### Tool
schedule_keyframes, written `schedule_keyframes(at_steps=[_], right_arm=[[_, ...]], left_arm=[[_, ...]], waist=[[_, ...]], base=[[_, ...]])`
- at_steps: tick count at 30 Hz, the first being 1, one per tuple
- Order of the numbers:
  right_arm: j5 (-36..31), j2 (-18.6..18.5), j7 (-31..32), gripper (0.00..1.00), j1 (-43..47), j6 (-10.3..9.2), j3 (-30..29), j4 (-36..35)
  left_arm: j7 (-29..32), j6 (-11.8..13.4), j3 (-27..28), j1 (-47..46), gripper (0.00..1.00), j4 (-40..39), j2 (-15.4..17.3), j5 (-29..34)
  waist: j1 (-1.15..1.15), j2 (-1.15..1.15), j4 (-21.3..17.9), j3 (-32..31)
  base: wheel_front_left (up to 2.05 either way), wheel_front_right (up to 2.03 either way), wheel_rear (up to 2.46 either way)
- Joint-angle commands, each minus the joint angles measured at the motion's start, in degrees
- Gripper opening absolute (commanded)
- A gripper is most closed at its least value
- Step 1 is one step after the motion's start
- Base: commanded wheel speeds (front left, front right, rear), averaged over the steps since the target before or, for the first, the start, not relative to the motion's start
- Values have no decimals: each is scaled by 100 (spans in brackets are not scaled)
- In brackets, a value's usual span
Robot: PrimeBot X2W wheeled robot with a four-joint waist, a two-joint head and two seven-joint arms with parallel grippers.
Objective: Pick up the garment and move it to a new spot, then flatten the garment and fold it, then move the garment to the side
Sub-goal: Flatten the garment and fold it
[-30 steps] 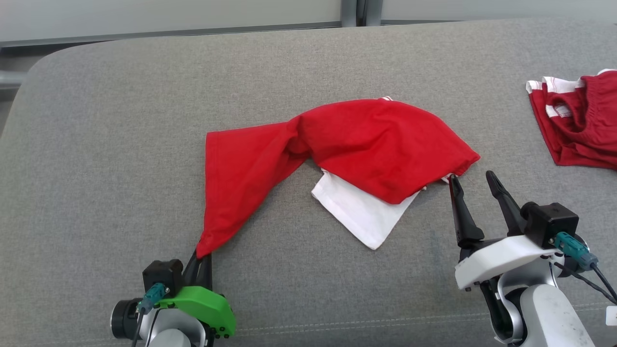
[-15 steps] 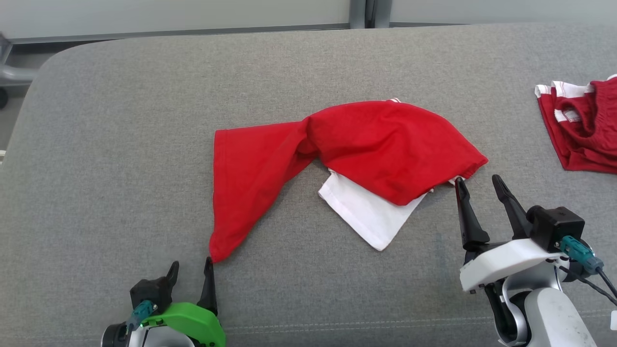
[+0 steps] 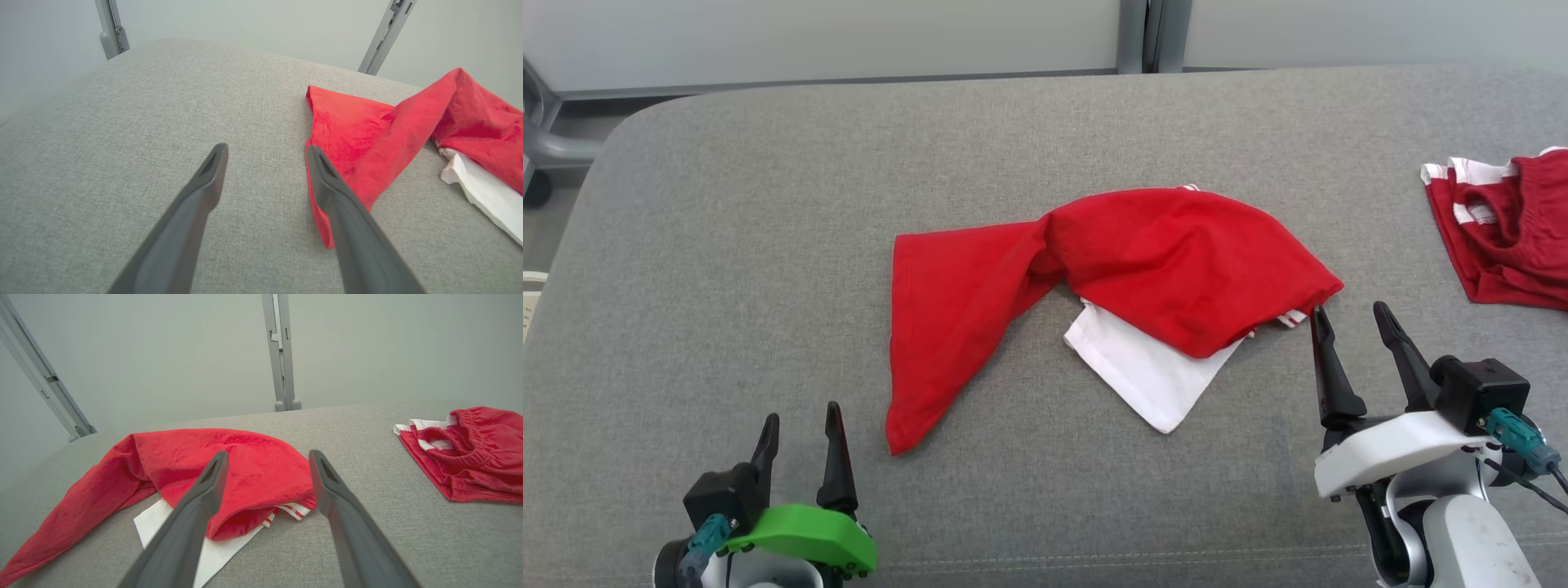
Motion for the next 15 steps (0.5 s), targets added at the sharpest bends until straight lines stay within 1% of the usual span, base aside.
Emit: schedule_keyframes(at_steps=[1, 3, 8, 15], right_arm=[[-24, -17, -12, 100, 46, -2, -18, -39], [-47, -17, 11, 100, 64, -2, -21, -72], [-93, -17, 51, 100, 153, -2, -3, -162], [-156, -17, 149, 100, 375, -2, 133, -333]], left_arm=[[2, -45, 15, -11, 100, -118, 10, 46], [2, -88, -30, -62, 100, -263, -2, 4], [128, -96, -261, -150, 100, -584, -21, -128], [474, 74, -492, 77, 100, -1128, -27, -263]], waist=[[0, 0, -26, -70], [0, 0, -52, -138], [0, 0, -125, -311], [0, 0, -244, -571]], base=[[0, 0, 0], [0, 0, 0], [0, 0, 0], [0, 0, 0]])
